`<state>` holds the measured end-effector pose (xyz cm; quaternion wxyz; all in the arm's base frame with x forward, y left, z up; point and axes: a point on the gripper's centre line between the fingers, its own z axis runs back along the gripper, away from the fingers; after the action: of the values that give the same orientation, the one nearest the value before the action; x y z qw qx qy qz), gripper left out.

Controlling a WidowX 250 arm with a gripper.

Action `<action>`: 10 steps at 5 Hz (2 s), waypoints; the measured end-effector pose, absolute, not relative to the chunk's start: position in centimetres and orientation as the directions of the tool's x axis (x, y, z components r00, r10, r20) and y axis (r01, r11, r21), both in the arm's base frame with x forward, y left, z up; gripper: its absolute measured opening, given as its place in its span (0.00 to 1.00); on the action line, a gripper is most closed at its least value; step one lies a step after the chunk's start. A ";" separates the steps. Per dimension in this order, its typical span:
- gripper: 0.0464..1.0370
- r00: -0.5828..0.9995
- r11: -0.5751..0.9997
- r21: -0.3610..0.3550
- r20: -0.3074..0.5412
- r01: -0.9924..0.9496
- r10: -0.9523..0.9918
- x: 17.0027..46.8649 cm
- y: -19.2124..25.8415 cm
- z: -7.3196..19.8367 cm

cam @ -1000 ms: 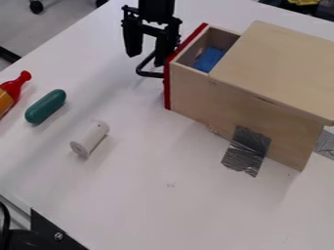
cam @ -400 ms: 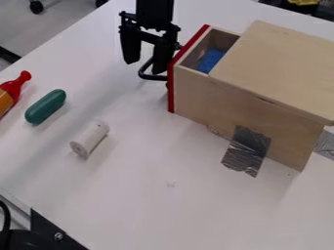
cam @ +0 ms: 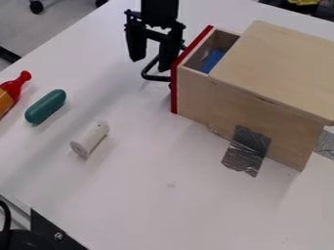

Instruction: Close the drawer

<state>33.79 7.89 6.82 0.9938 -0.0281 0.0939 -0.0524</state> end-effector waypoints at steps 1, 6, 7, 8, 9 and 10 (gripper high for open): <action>0.96 0.978 0.996 -0.065 -0.193 0.067 -0.078 35.6 8.9 6.1; 0.96 0.977 0.990 -0.135 -0.201 0.039 -0.066 35.8 7.7 4.7; 0.96 0.979 0.989 -0.143 -0.195 0.034 -0.062 35.9 7.5 4.6; 0.96 0.981 0.988 -0.150 -0.188 0.023 -0.051 36.1 7.4 4.7; 0.96 0.980 0.985 -0.171 -0.189 0.022 -0.055 36.8 6.9 4.8; 0.96 0.982 0.983 -0.184 -0.181 0.018 -0.052 37.3 6.8 5.0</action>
<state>37.35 6.83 4.96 0.9913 -0.0911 0.0930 -0.0177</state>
